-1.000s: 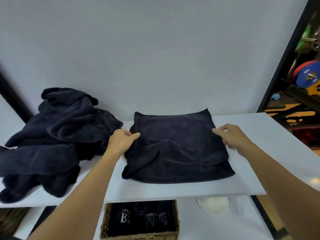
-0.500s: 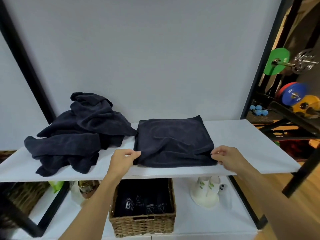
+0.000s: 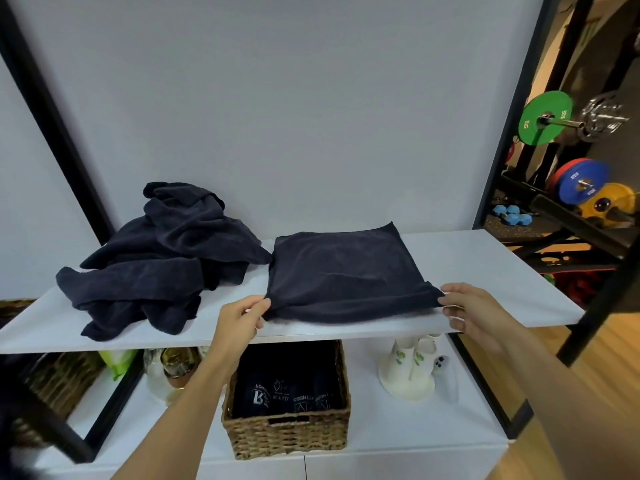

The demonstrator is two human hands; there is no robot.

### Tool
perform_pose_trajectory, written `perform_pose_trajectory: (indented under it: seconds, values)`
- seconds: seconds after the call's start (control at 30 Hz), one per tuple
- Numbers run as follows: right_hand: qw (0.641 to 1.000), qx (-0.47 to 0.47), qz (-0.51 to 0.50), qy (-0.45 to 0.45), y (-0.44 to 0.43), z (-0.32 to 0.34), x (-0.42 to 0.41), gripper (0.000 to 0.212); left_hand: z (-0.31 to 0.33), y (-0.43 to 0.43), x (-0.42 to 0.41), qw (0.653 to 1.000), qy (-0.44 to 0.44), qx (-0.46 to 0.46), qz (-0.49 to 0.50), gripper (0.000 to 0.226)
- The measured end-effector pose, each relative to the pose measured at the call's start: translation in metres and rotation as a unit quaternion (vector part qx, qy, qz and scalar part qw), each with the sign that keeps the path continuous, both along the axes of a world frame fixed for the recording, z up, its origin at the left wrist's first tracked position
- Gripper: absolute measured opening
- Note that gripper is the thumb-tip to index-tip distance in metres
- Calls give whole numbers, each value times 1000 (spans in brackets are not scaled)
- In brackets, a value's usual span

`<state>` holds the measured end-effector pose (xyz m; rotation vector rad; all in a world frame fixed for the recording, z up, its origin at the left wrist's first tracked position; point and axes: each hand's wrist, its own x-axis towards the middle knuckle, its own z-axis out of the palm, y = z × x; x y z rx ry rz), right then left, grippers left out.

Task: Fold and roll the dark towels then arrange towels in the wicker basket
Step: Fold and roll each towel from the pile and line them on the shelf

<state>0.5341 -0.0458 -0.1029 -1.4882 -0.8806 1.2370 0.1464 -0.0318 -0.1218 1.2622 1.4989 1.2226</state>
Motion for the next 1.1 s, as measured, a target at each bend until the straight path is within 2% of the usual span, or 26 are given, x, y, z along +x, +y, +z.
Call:
perform_pose_trajectory:
  seconds: [0.07, 0.13, 0.23, 0.37, 0.43, 0.5, 0.6, 0.7, 0.8, 0.9, 1.0, 1.1]
  values:
    - [1000, -12, -9, 9, -8, -1, -1, 23, 0, -5, -3, 992, -119, -32, 30, 13]
    - [999, -29, 10, -9, -14, -4, -1, 24, -3, -12, -4, 983, -170, -52, 45, 12]
    - [994, -66, 45, -75, -21, -6, 0, 29, -9, -28, -3, 993, -104, -47, 22, 19]
    - [984, -76, 74, -144, -28, -4, -1, 21, -15, -50, -2, 997, 50, -45, -38, 5]
    - [984, -59, 59, -156, -29, 1, -3, 24, -13, -53, -6, 996, 61, -49, -44, 11]
    - [990, -21, 24, -140, -29, 17, -4, 20, 5, -51, -8, 998, 1, -40, -42, 15]
    - [995, 67, -5, -77, -15, 63, -7, 14, 56, -27, -7, 998, -61, 23, -9, 15]
    - [986, 154, -24, 57, 18, 122, -9, 7, 123, 11, 0, 986, -155, 58, 8, 9]
    - [964, 201, -26, 171, 58, 179, -9, 9, 187, 47, 6, 963, -255, 79, -21, 13]
    - [954, 239, -28, 179, 91, 230, -5, 11, 241, 73, 13, 966, -210, 131, -70, 13]
    - [947, 280, -13, 158, 115, 263, 2, 10, 278, 89, 21, 974, -139, 178, -35, 20]
    - [950, 301, 19, 86, 133, 278, 9, 13, 293, 107, 31, 974, -102, 203, 8, 16]
